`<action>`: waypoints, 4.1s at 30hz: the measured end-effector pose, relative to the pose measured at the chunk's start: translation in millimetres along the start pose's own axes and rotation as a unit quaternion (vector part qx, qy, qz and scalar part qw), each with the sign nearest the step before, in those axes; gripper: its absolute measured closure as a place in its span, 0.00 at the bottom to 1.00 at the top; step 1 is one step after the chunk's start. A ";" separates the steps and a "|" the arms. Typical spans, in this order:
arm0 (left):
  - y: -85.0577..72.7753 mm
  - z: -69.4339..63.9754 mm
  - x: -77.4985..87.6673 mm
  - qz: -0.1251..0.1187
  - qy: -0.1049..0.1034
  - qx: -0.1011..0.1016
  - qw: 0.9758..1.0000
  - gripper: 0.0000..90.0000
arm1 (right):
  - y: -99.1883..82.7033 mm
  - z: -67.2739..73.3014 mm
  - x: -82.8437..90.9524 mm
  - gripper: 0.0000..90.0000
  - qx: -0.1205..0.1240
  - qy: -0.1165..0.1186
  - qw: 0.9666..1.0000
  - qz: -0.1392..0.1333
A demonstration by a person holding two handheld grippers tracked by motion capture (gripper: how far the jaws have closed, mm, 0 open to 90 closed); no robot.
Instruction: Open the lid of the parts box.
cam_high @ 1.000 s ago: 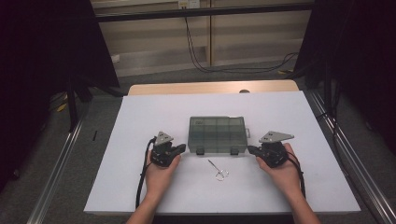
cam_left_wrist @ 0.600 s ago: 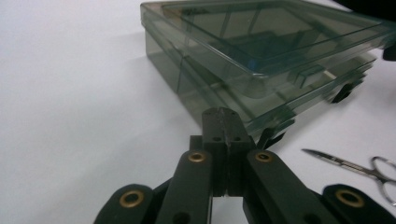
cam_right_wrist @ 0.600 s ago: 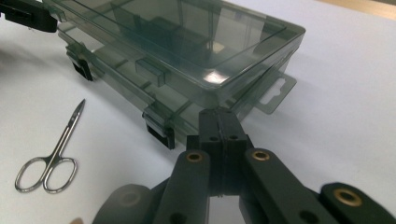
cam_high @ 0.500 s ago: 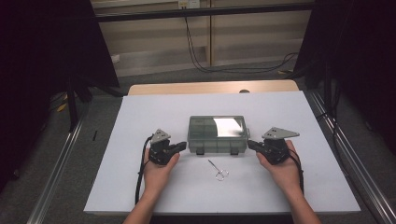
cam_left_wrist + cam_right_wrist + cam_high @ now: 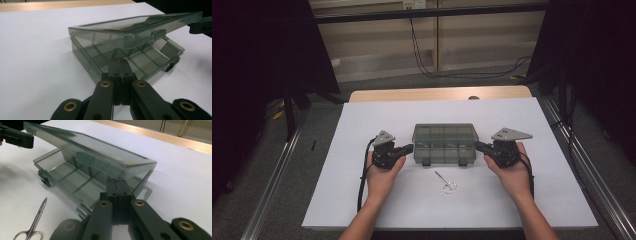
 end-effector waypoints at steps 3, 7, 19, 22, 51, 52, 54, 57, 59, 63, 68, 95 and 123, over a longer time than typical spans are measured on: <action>5.4 -1.1 -2.5 -0.009 -0.003 -0.001 1.000 1.00 | 4.1 -0.8 -1.8 1.00 -0.003 -0.002 1.000 -0.005; 13.2 -3.1 -5.6 -0.019 0.000 -0.003 1.000 1.00 | 10.8 -2.8 -2.6 1.00 -0.004 -0.008 1.000 -0.016; 33.4 -3.7 -8.2 -0.051 0.001 -0.001 0.999 1.00 | 25.5 -9.2 -3.8 1.00 -0.003 -0.018 0.999 -0.033; 37.3 -3.6 -8.9 -0.055 -0.002 0.001 0.998 1.00 | 27.9 -10.8 -4.4 1.00 -0.006 -0.019 0.999 -0.038; 44.3 38.4 -29.8 -0.037 0.013 0.061 0.997 0.00 | 60.6 -30.5 -19.4 1.00 -0.023 -0.020 0.997 -0.066; 44.3 38.4 -29.8 -0.037 0.013 0.061 0.997 0.01 | 60.6 -30.5 -19.4 1.00 -0.023 -0.020 0.997 -0.066; 45.5 41.7 -35.1 -0.030 0.014 0.057 0.998 0.08 | 63.0 -32.4 -20.7 1.00 -0.018 -0.023 0.998 -0.063; 45.7 43.9 -43.4 -0.006 0.039 0.046 0.998 0.26 | 64.7 -34.0 -21.3 1.00 -0.017 -0.026 0.998 -0.063; 48.1 44.1 -46.1 -0.014 0.042 0.051 0.998 0.37 | 67.6 -35.5 -21.9 1.00 -0.019 -0.029 0.997 -0.063; 53.2 39.5 -51.4 -0.019 0.048 0.024 0.998 0.50 | 70.4 -37.4 -22.9 1.00 -0.013 -0.033 0.997 -0.065; 56.5 35.1 -55.5 -0.026 0.072 0.002 0.997 0.65 | 72.0 -39.2 -26.8 1.00 -0.013 -0.034 0.998 -0.059; 58.2 36.6 -62.0 -0.043 0.048 0.032 0.997 0.88 | 63.6 -55.1 6.5 0.01 -0.038 -0.087 0.987 -0.132; 57.7 39.1 -65.4 -0.052 0.045 0.044 0.997 0.89 | 41.6 -61.1 -48.0 0.78 -0.041 -0.067 0.990 -0.117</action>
Point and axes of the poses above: each handheld gripper's, and its own axes: x roughly backward along the jaws, y roughly out of its top, z roughly to its left, the point moved 4 cm from there along -x, roughly forward along the jaws, and after that the axes turned 7 degrees about y, right-handed, at the moved point
